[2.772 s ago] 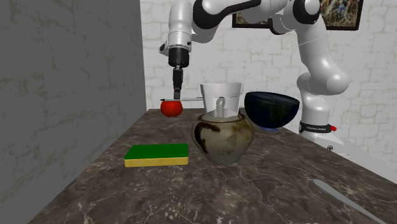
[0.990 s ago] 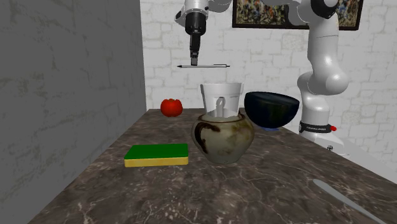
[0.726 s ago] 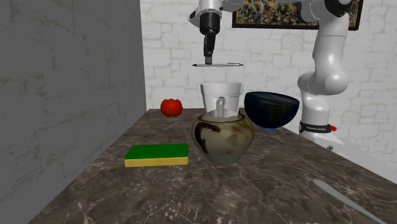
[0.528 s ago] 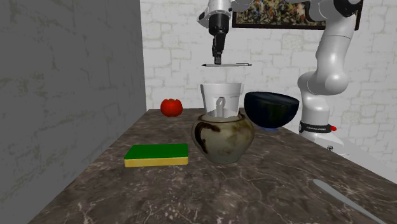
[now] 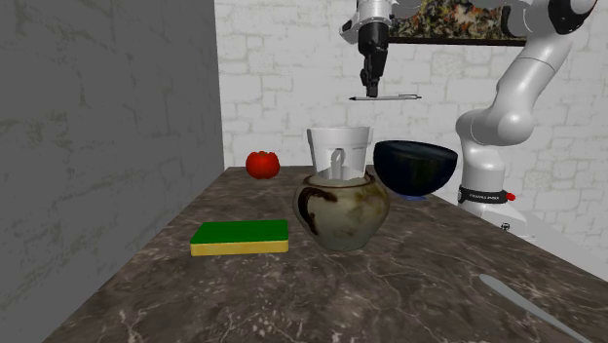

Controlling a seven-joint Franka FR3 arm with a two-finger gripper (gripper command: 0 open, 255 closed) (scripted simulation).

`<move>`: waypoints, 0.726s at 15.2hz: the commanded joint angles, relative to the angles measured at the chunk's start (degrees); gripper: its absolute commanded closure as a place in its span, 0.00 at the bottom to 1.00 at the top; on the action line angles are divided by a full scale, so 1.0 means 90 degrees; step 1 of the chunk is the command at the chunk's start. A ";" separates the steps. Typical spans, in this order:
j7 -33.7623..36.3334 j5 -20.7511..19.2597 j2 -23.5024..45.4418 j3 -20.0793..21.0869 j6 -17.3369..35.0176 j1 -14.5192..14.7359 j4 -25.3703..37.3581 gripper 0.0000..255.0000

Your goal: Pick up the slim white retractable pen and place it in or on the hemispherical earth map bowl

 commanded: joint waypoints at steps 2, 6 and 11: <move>-0.0095 0.0013 -0.0820 -0.0142 -0.0231 0.0015 -0.0631 1.00; -0.0180 0.0058 -0.0850 -0.0107 0.0085 0.0026 -0.0987 1.00; -0.0290 0.0125 -0.0856 -0.0058 0.0489 0.0043 -0.1410 1.00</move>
